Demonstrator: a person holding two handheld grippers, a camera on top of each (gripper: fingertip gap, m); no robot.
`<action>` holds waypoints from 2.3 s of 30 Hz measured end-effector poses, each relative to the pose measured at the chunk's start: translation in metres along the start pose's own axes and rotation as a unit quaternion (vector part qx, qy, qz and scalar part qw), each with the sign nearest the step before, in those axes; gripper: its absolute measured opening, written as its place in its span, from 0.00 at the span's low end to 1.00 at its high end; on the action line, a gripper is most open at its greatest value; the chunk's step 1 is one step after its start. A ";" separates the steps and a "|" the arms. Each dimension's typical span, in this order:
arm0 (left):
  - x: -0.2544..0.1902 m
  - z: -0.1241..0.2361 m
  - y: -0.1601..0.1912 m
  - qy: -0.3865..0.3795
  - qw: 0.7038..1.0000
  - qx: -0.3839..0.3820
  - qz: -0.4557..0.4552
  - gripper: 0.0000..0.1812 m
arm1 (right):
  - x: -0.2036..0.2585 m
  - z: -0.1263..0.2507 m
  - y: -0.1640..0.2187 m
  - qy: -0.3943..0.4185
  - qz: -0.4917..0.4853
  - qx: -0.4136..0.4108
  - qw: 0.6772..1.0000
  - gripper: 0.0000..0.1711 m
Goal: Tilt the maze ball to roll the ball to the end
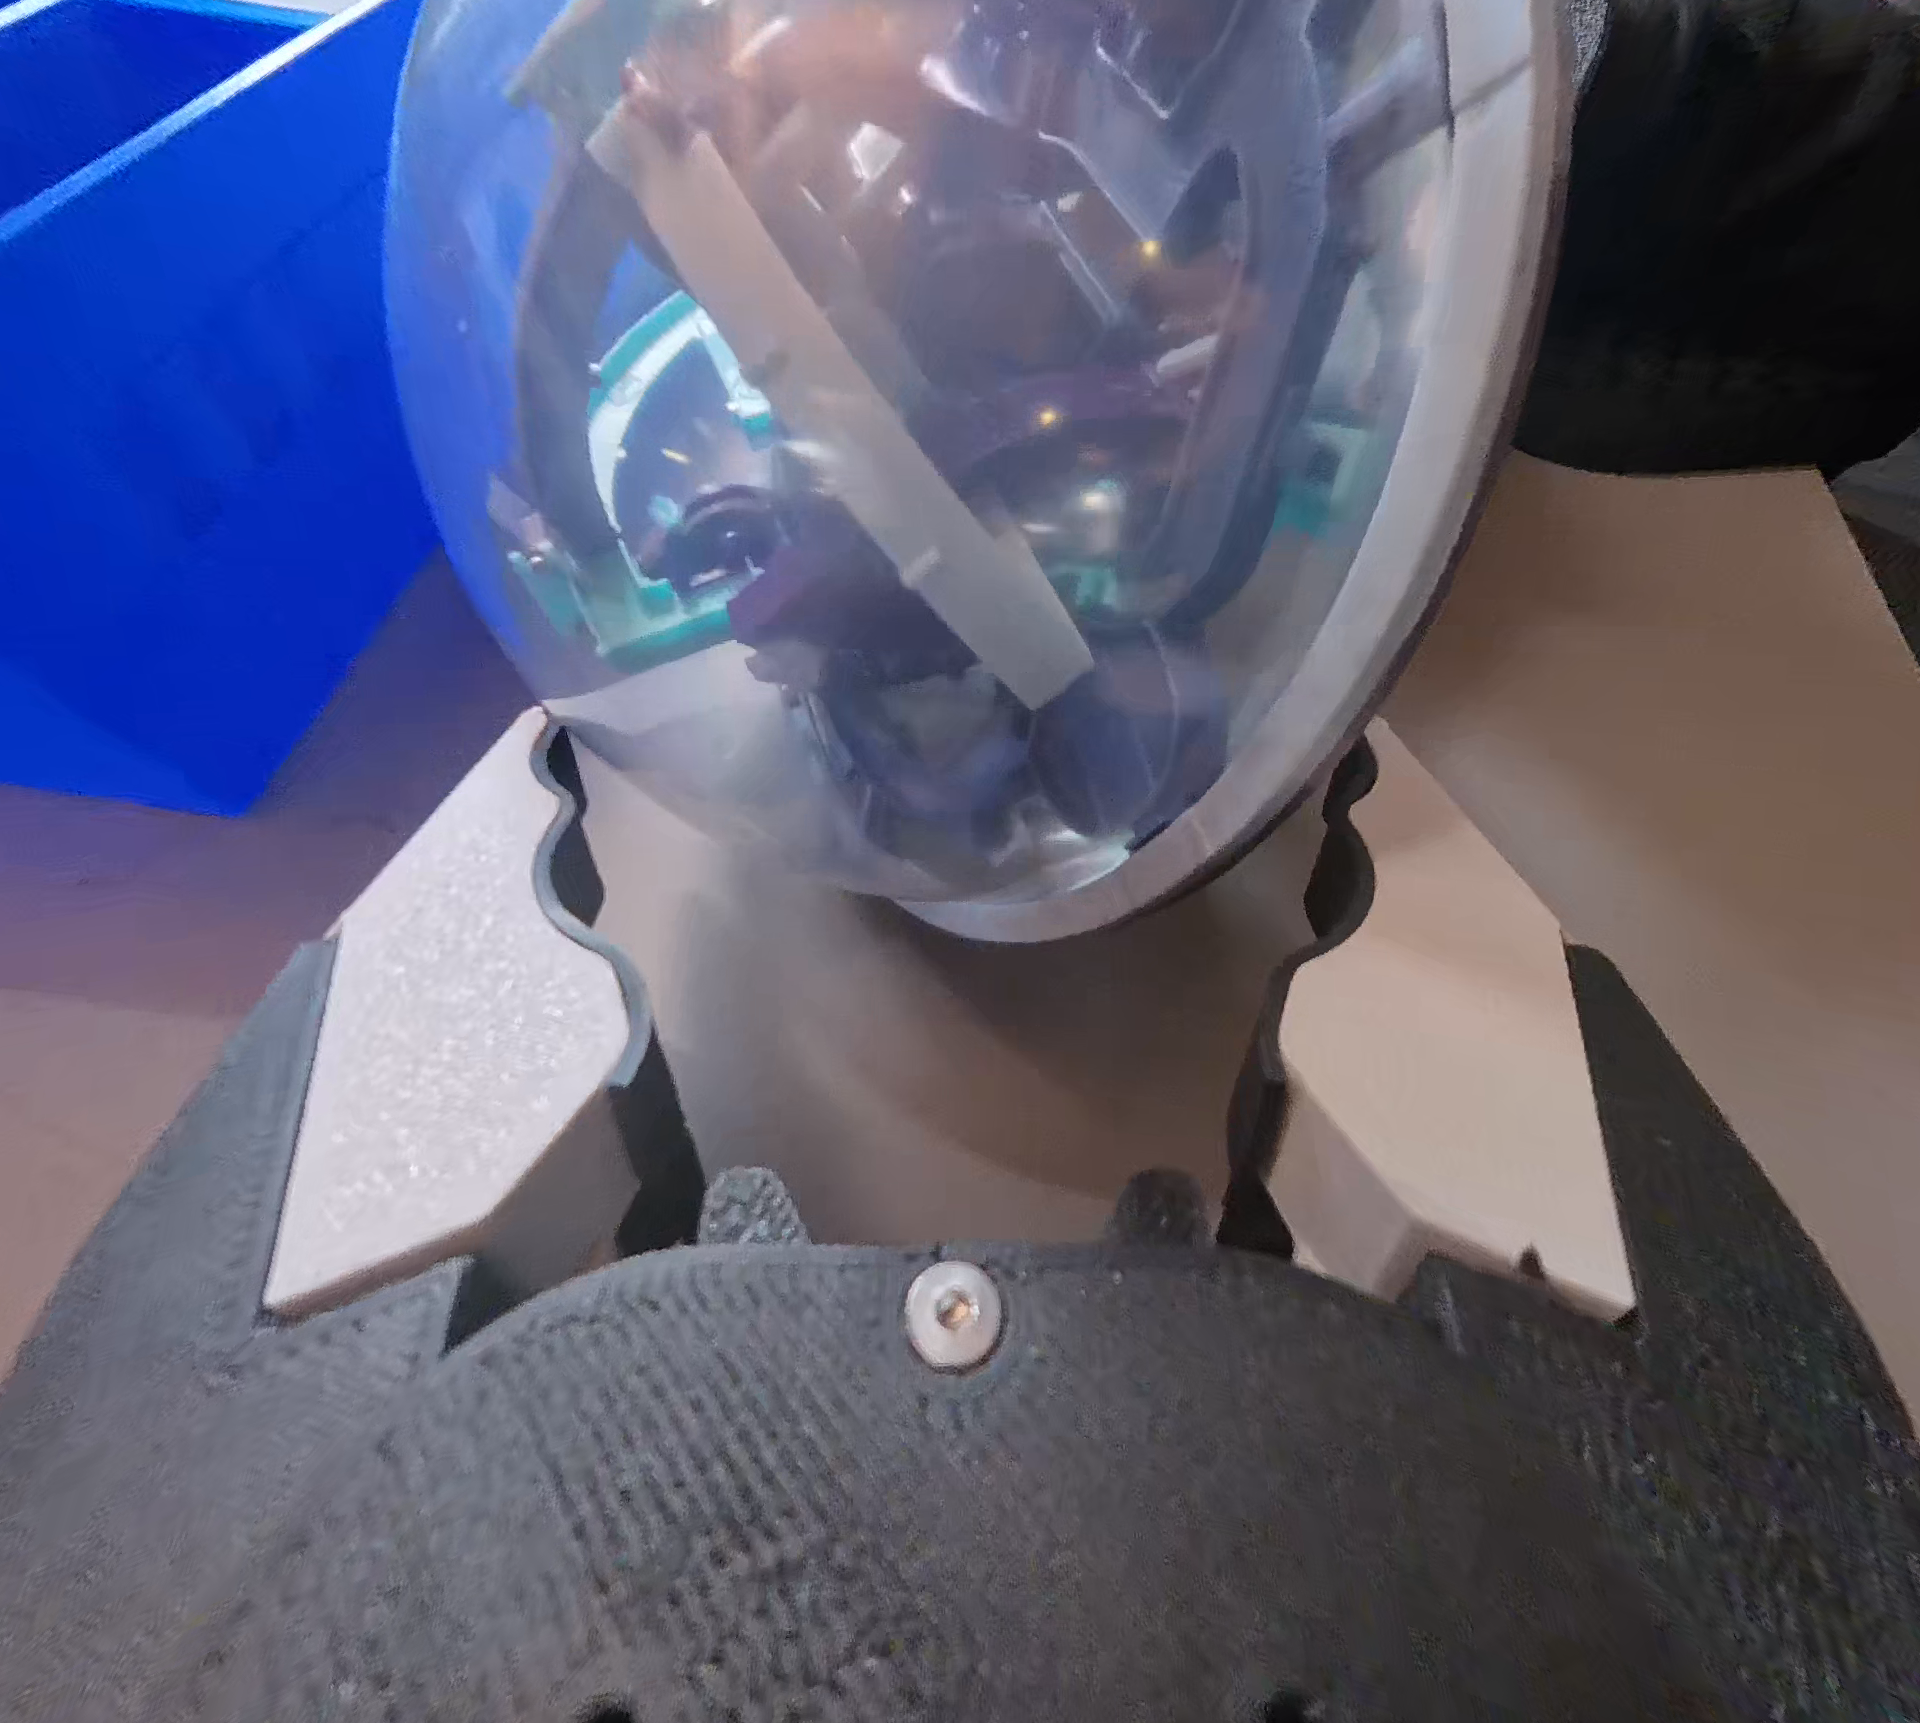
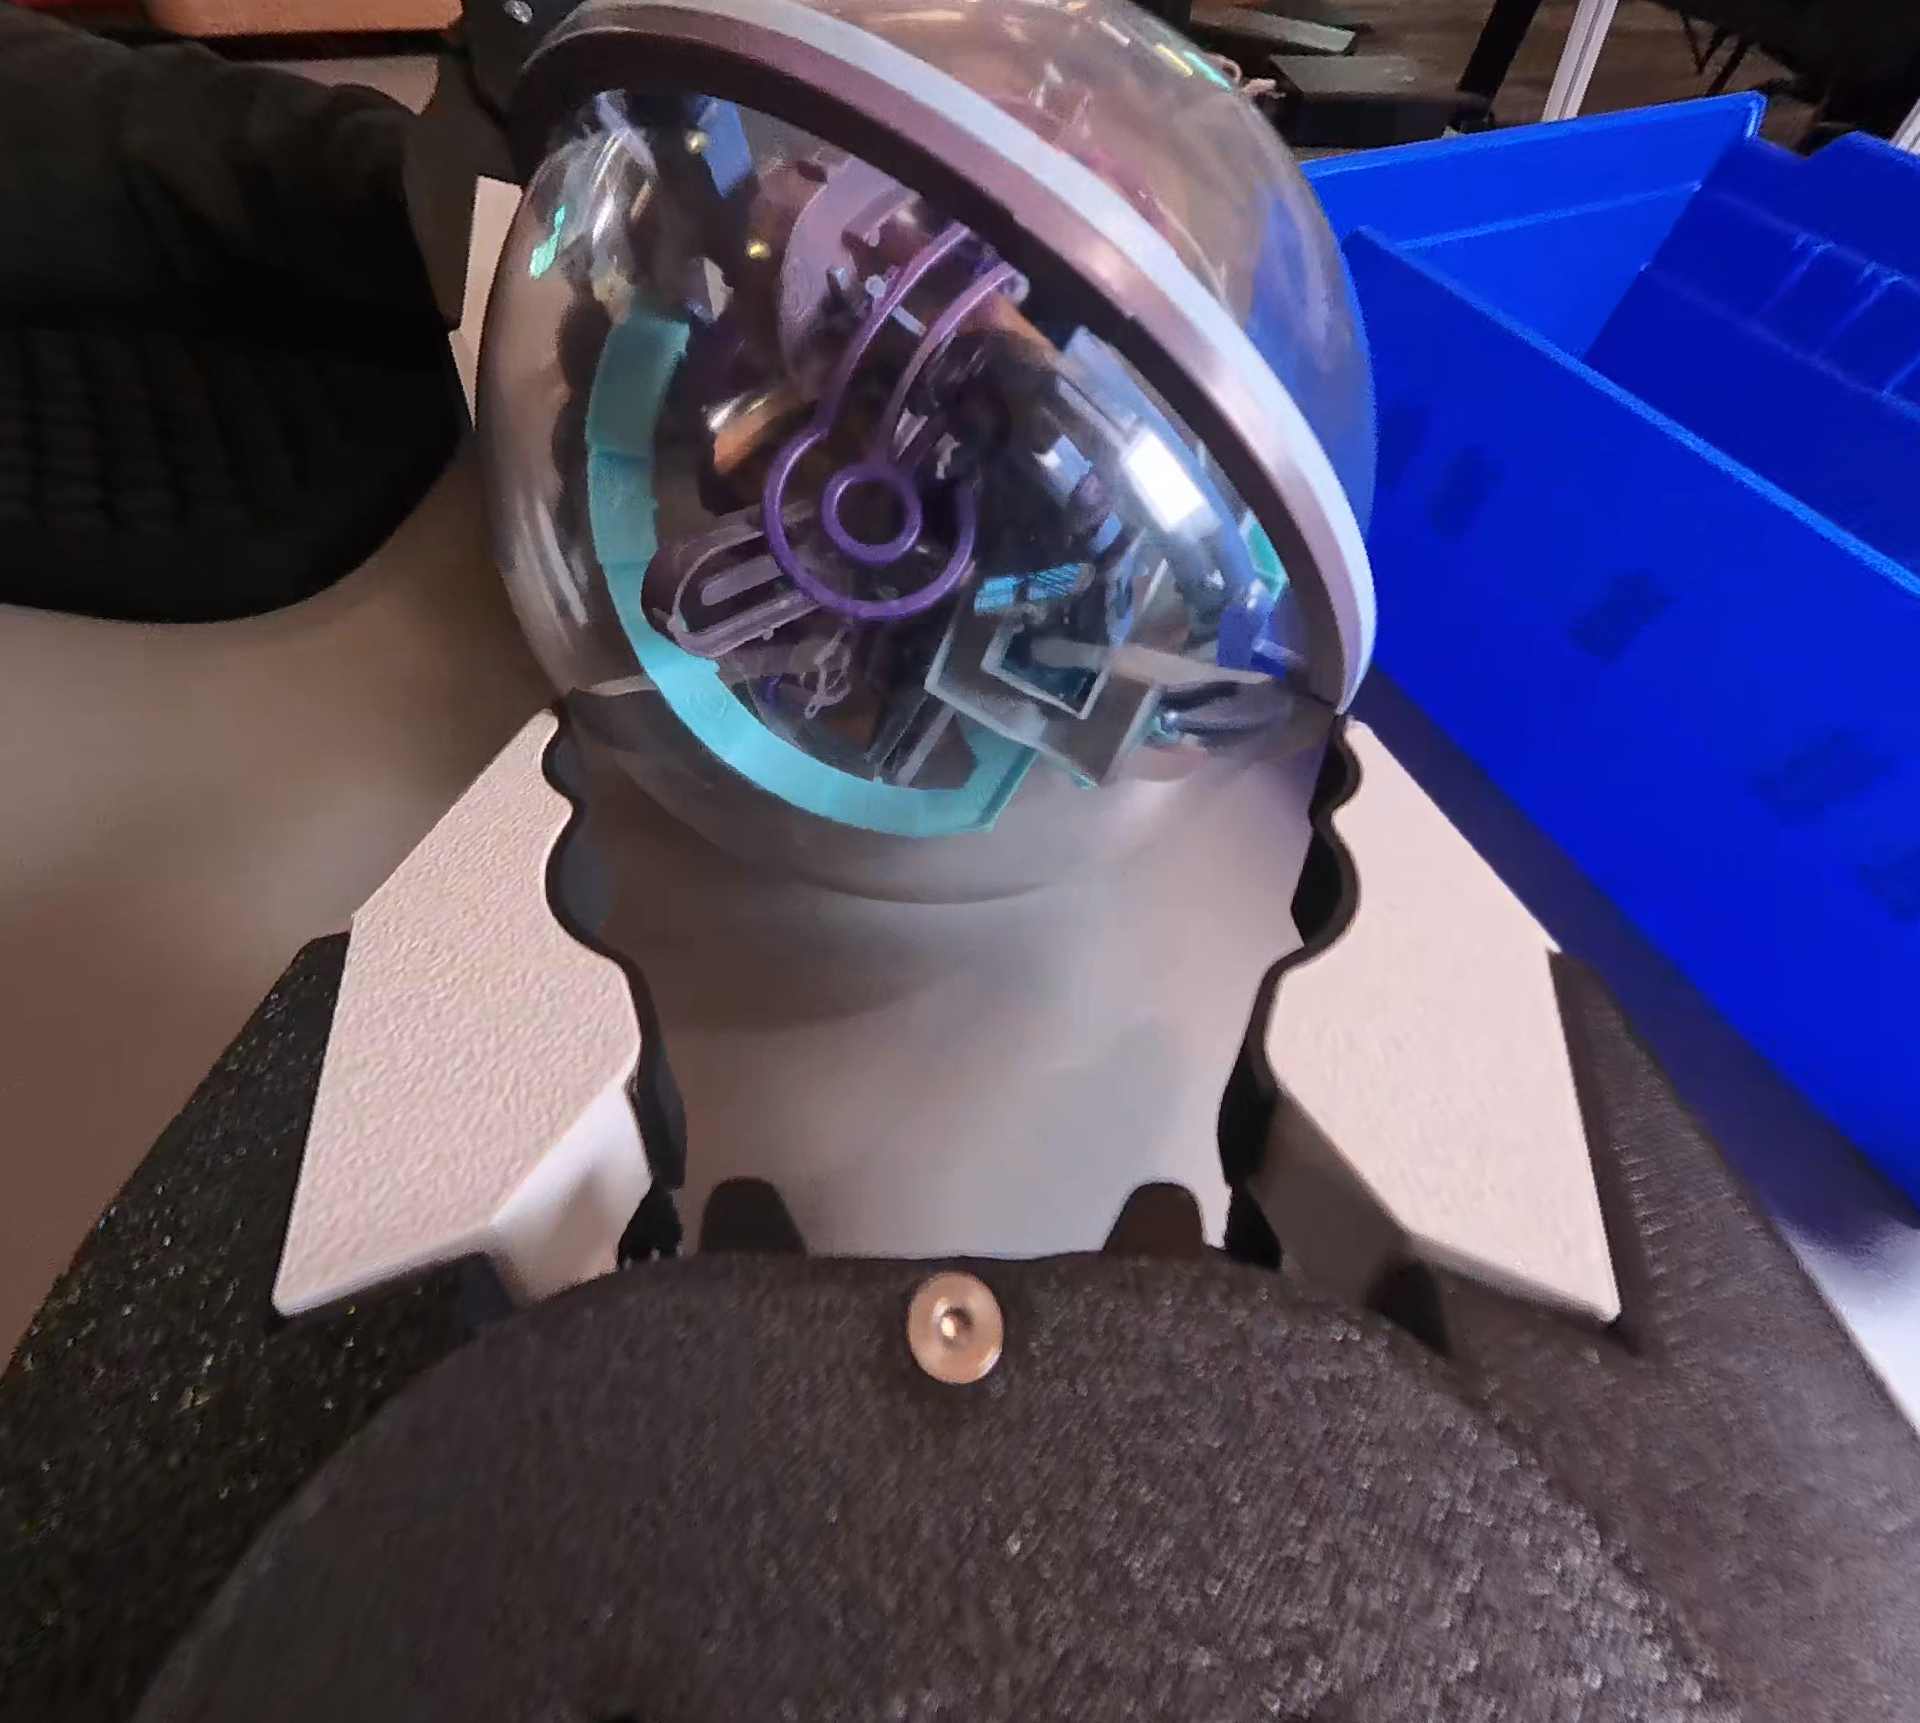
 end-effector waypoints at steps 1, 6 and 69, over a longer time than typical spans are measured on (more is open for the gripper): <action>0.000 0.001 0.000 0.002 1.000 -0.002 0.002 0.77 | 0.000 0.000 -0.001 0.000 -0.004 -0.001 1.000 0.78; 0.000 0.017 -0.032 -0.031 0.991 -0.106 -0.073 0.79 | -0.001 -0.001 -0.005 0.001 -0.020 -0.003 1.000 0.76; 0.012 0.006 -0.030 0.009 0.995 -0.095 -0.016 0.82 | -0.009 0.007 -0.051 0.077 0.035 -0.054 0.995 0.68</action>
Point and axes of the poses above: each gripper's, where its closed fingertips meet, z back along the fingers, y out of its underside, x = y × z across the jaws, the point moved 1 cm from there along z, back along the fingers, and after that the axes turned 9 degrees about z, right-handed, at the moved point
